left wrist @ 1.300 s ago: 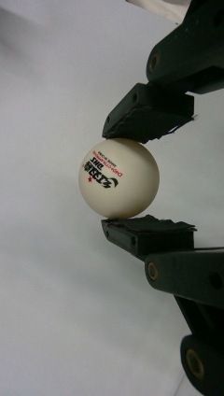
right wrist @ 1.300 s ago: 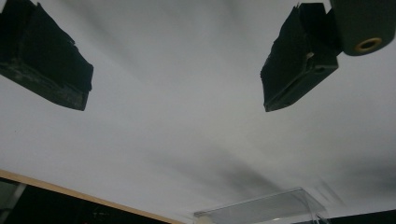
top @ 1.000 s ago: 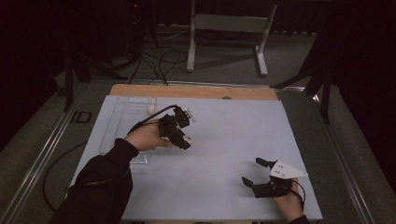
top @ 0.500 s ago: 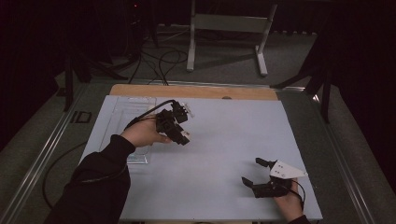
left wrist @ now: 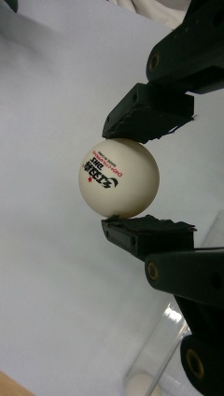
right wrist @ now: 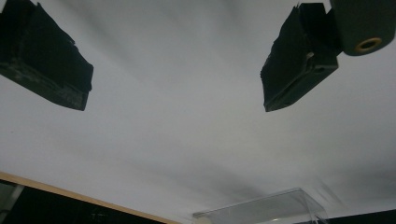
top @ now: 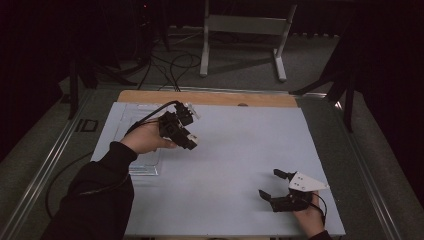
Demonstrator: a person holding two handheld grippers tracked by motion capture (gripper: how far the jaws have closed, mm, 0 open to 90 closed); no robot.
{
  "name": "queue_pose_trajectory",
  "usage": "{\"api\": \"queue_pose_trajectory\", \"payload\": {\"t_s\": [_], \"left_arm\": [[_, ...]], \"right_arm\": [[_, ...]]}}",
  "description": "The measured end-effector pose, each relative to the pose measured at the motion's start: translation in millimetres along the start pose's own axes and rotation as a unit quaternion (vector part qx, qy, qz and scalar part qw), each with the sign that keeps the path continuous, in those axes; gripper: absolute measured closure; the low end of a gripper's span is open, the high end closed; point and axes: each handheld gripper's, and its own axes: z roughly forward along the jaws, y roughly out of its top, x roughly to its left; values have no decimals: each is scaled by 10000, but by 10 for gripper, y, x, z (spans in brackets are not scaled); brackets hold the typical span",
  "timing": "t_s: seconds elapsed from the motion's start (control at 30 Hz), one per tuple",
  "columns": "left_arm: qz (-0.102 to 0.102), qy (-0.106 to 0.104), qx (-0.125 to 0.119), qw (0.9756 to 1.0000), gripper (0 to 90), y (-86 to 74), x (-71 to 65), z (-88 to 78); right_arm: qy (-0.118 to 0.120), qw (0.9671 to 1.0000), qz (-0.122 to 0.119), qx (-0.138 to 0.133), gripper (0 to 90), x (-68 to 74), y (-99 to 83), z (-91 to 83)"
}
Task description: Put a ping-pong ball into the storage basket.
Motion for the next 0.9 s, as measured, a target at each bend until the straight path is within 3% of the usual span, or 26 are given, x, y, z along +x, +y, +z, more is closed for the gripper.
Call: {"api": "queue_pose_trajectory", "payload": {"t_s": [0.53, 0.9], "left_arm": [[-209, 208, -23, 9996, 516, -231, 138, -212], [-488, 302, -61, 9983, 516, -429, 262, -283]], "right_arm": [[11, 10000, -7, 8, 90, 5, 2, 3], [9, 10000, 7, 20, 90, 4, 0, 4]]}}
